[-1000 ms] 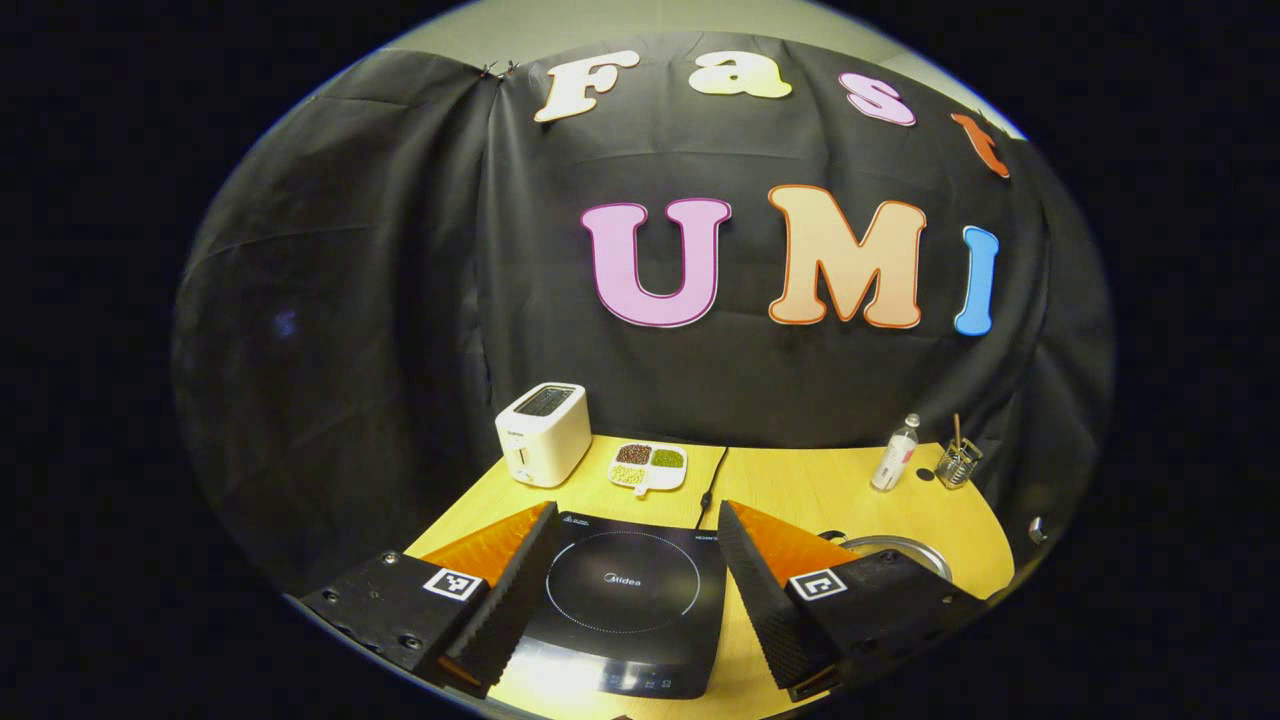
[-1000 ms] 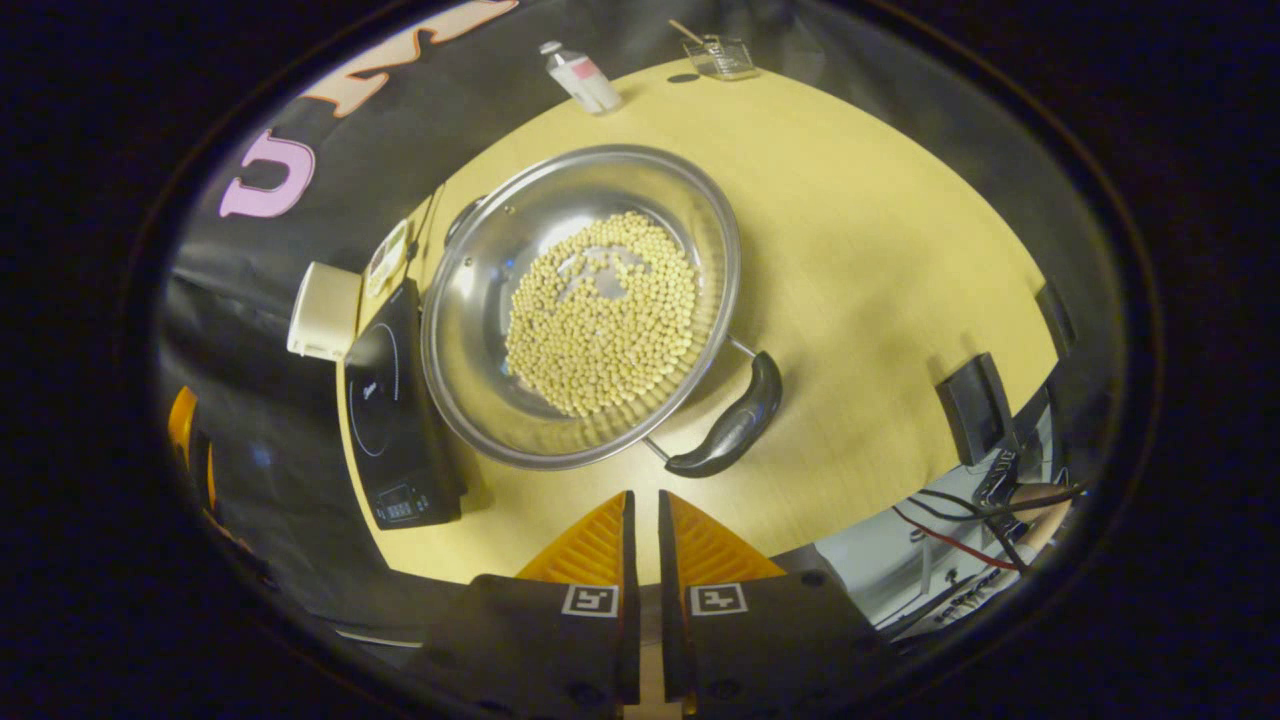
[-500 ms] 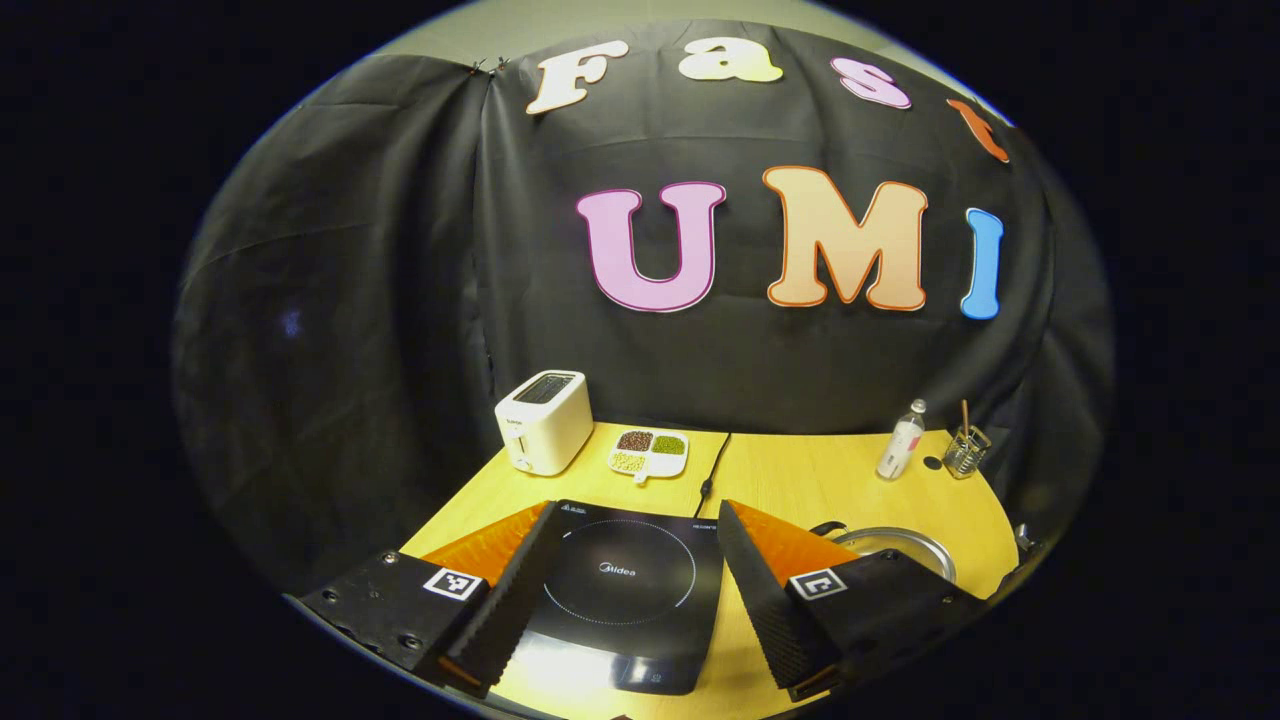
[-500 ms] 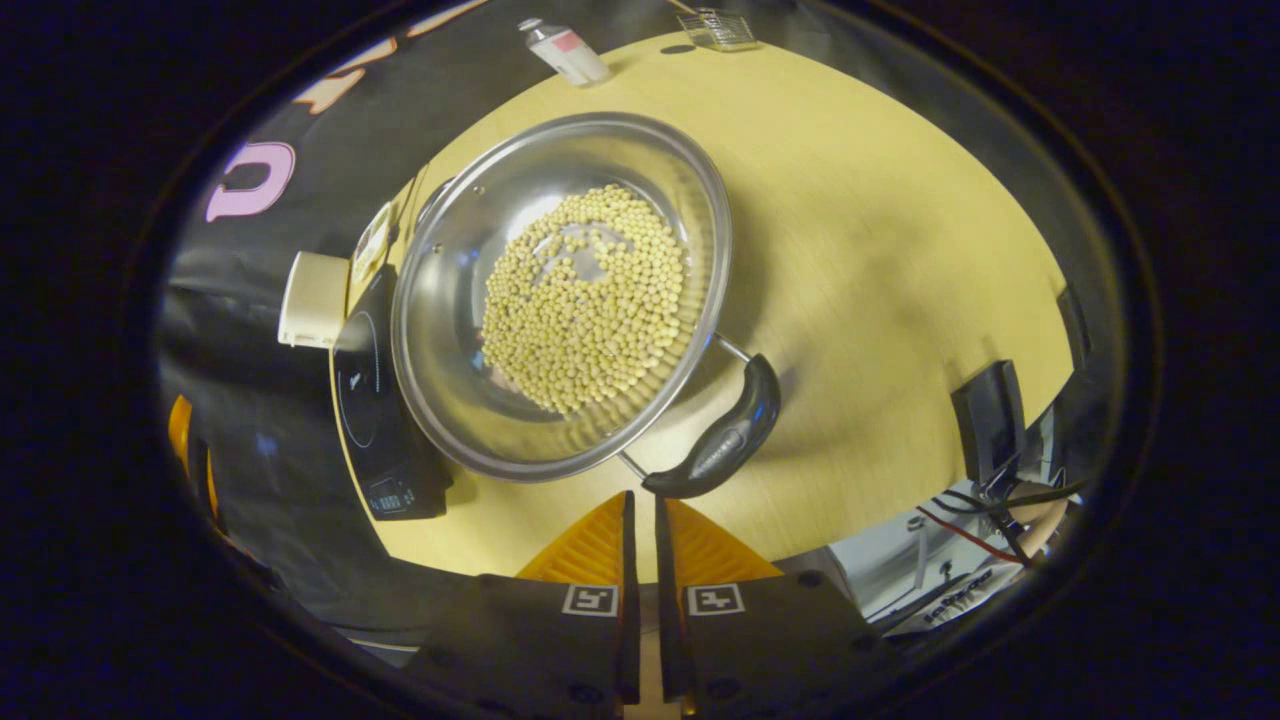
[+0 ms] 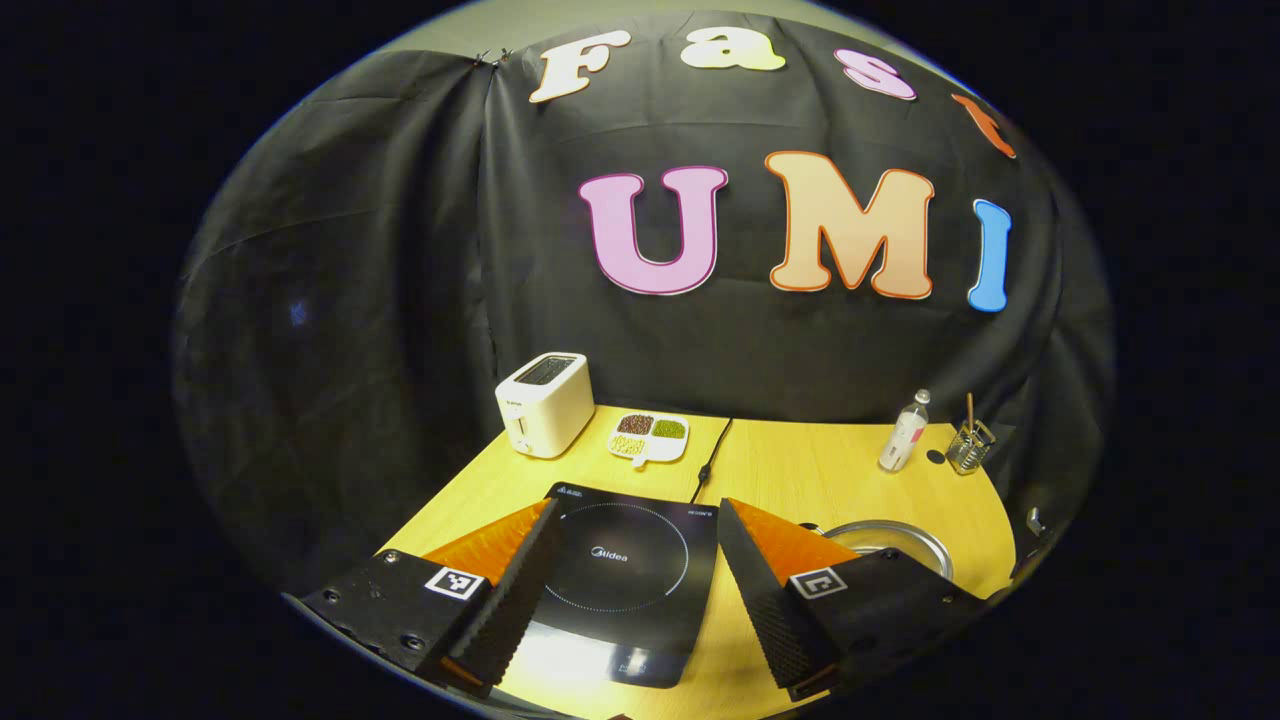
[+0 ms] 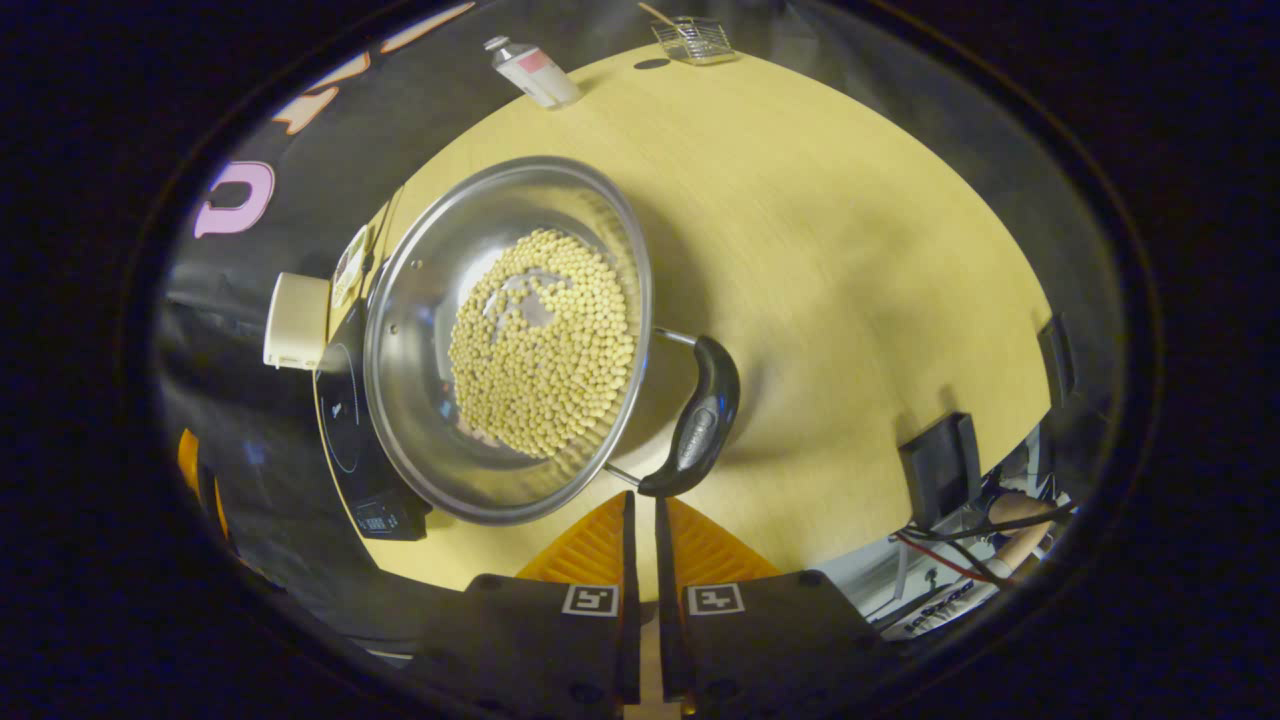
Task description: First push the handle of the pot to place it horizontally, then grasp the pot with both hands and set it on the induction cooktop.
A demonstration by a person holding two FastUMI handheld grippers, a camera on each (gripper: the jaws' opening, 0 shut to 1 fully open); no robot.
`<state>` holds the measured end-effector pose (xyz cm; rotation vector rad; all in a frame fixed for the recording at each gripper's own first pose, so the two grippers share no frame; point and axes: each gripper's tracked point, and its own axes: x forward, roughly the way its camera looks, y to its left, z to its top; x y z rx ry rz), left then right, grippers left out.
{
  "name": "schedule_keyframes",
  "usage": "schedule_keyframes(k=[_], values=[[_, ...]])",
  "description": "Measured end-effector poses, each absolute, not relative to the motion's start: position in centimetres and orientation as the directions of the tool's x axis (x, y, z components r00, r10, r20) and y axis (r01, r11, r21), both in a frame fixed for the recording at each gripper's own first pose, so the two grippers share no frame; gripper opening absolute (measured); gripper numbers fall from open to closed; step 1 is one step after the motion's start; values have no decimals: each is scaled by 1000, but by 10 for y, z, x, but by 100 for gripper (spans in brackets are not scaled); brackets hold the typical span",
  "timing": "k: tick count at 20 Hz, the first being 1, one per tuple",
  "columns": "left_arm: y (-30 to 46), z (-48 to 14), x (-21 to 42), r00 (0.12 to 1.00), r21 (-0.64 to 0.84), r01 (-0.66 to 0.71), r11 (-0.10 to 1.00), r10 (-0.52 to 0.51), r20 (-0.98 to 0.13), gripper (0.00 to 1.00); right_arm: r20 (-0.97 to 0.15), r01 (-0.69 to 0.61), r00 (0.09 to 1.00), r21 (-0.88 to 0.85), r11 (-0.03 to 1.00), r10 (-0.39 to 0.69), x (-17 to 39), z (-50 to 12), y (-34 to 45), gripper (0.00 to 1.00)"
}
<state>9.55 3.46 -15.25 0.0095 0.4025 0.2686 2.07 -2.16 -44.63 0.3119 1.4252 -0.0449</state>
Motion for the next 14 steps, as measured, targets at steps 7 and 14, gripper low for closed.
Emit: schedule_keyframes(k=[7, 14], values=[[28, -172, 89, 860, 49, -272, 961, 266, -435, 95, -976, 226, 142, 194, 955, 165, 42, -449, -33, 11], [11, -193, 92, 839, 18, -269, 963, 244, -486, 96, -975, 262, 152, 198, 945, 162, 73, -447, -50, 12]])
